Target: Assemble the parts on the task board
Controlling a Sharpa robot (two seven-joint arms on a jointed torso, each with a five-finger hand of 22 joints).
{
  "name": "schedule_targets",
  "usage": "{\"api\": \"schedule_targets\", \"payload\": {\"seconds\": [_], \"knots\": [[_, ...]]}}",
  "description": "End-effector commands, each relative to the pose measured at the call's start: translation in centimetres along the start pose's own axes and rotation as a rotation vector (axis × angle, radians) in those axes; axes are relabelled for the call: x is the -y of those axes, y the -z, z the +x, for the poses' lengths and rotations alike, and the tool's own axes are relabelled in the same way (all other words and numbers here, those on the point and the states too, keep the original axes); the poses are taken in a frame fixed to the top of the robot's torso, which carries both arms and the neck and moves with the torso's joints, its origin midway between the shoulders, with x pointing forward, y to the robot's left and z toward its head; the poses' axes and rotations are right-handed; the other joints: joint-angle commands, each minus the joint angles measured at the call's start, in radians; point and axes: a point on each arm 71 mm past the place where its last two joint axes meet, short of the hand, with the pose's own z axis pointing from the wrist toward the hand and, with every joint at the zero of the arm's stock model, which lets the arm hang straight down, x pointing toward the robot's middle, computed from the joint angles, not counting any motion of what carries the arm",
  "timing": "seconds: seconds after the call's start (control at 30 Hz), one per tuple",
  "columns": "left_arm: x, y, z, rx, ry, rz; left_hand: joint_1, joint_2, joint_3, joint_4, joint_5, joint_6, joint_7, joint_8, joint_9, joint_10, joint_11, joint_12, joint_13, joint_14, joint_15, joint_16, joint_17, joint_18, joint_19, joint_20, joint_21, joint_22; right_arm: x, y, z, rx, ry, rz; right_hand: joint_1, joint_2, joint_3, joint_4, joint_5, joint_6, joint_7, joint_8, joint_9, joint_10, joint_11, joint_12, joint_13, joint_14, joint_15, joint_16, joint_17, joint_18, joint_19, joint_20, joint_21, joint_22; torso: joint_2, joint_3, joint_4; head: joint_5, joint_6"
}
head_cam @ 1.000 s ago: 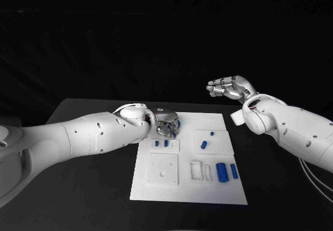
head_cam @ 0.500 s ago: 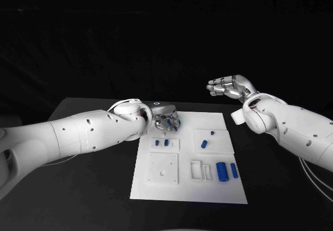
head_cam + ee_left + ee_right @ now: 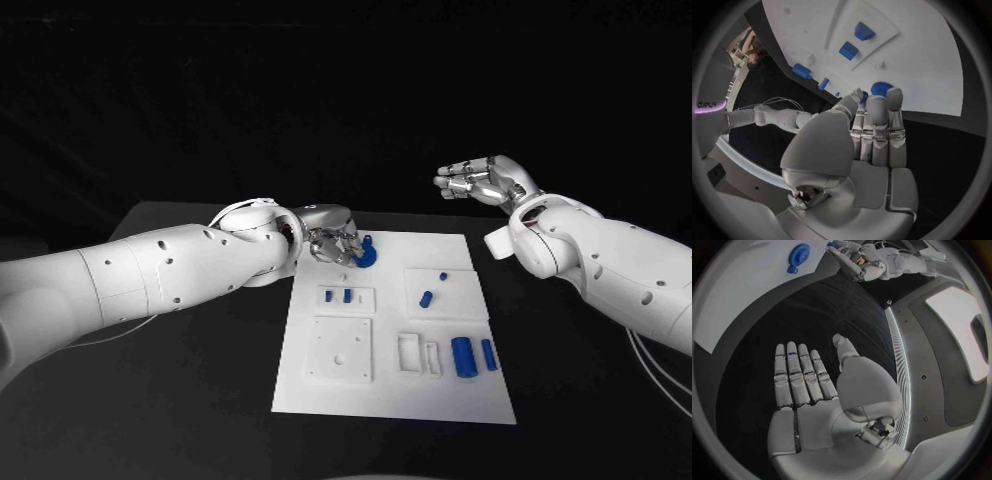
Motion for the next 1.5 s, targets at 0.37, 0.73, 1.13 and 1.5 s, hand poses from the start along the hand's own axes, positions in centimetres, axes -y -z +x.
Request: {"api": "schedule_targets", "payload": {"seconds": [0.37,0.73,1.13,1.5], "knots": [[-0.5,0.7,0.5,-0.035,0.024,-0.022,0.013,-0.011,0.002,-0.011,-0.003,-0.007,0.004,0.002,-0.001,-0.005,0.0,0.003,0.002,-0.003,-0.003,0.002,0.001,0.013,-0.008,-0.005,0.009,0.021,-0.2,0.0,0.4,-0.019,0.006,-0.001,-0.008,-0.002,0.003,0.004,0.002,-0.008,-0.001,-0.007,-0.001,-0.008,-0.001,-0.005,0.0,-0.007,-0.001,-0.003,-0.002,0.015,-0.008,0.001,0.001,-0.002,0.001,0.0003,-0.0027,0.004,-0.001],[-1.2,1.1,1.6,-0.057,0.016,-0.037,0.014,-0.01,0.003,-0.012,-0.002,-0.01,0.005,0.002,-0.001,-0.006,0.001,0.003,0.002,-0.004,-0.003,0.001,0.001,0.014,-0.012,-0.005,0.012,0.021,-0.4,0.1,0.4,-0.009,0.008,-0.009,-0.008,-0.002,0.002,0.009,0.003,-0.002,-0.002,-0.006,-0.001,-0.006,-0.002,-0.005,0.0,-0.005,-0.002,-0.003,-0.002,0.015,-0.006,0.0,0.002,-0.002,0.001,0.0001,-0.0033,0.002,-0.002],[-1.8,1.3,2.0,-0.072,0.018,-0.054,0.015,-0.011,0.005,-0.014,-0.002,-0.011,0.005,0.002,-0.001,-0.007,0.001,0.003,0.002,-0.004,-0.002,0.0,0.0,0.015,-0.014,-0.004,0.016,0.021,-0.2,0.2,0.3,-0.01,0.008,-0.005,-0.008,-0.002,0.002,0.009,0.003,-0.002,-0.002,-0.006,-0.001,-0.006,-0.002,-0.005,0.0,-0.005,-0.002,-0.003,-0.002,0.015,-0.006,0.0,0.002,-0.002,0.0,0.0008,-0.0014,0.001,-0.005],[-2.0,1.4,2.0,-0.075,0.017,-0.063,0.016,-0.01,0.007,-0.016,-0.001,-0.011,0.006,0.002,-0.001,-0.007,0.001,0.003,0.002,-0.004,-0.002,0.0,0.0,0.015,-0.015,-0.004,0.019,0.02,0.1,0.3,0.4,-0.013,0.008,0.003,-0.008,-0.003,0.003,0.011,0.002,-0.003,-0.002,-0.006,-0.001,-0.006,-0.002,-0.005,0.0,-0.006,-0.002,-0.003,-0.002,0.015,-0.006,0.0,0.001,-0.002,0.001,0.0004,-0.0018,0.001,-0.006]]}}
